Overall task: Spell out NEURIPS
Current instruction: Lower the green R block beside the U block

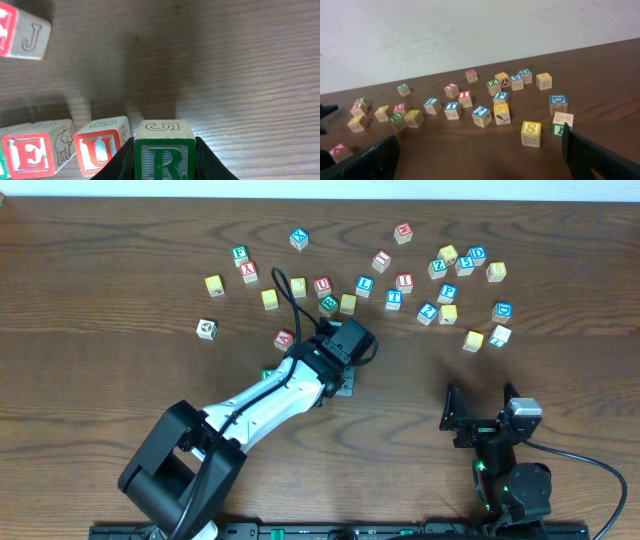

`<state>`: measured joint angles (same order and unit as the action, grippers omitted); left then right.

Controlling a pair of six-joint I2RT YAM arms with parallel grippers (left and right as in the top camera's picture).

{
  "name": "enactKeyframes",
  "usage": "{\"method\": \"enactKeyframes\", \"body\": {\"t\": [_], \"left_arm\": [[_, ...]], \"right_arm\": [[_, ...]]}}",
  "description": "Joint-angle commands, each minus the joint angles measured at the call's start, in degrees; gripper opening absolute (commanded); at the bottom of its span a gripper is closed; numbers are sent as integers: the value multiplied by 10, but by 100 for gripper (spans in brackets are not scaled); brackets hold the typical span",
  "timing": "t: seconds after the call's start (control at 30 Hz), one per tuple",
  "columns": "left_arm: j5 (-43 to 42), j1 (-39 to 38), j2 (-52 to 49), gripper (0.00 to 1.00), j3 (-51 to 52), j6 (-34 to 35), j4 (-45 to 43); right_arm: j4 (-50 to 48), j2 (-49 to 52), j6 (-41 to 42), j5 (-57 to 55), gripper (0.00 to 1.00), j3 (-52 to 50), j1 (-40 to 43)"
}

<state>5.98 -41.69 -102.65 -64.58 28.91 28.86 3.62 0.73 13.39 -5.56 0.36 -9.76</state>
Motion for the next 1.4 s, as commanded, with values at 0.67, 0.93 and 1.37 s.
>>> {"method": "enactKeyframes", "body": {"t": [0.67, 0.93, 1.37], "left_arm": [[7, 1, -4, 7, 29, 1, -14], [7, 1, -4, 8, 29, -12, -13], [8, 2, -4, 7, 36, -34, -9]], "right_arm": [[2, -1, 5, 1, 99, 0, 2], [2, -1, 5, 1, 99, 0, 2], [2, -1, 5, 1, 99, 0, 2]]}}
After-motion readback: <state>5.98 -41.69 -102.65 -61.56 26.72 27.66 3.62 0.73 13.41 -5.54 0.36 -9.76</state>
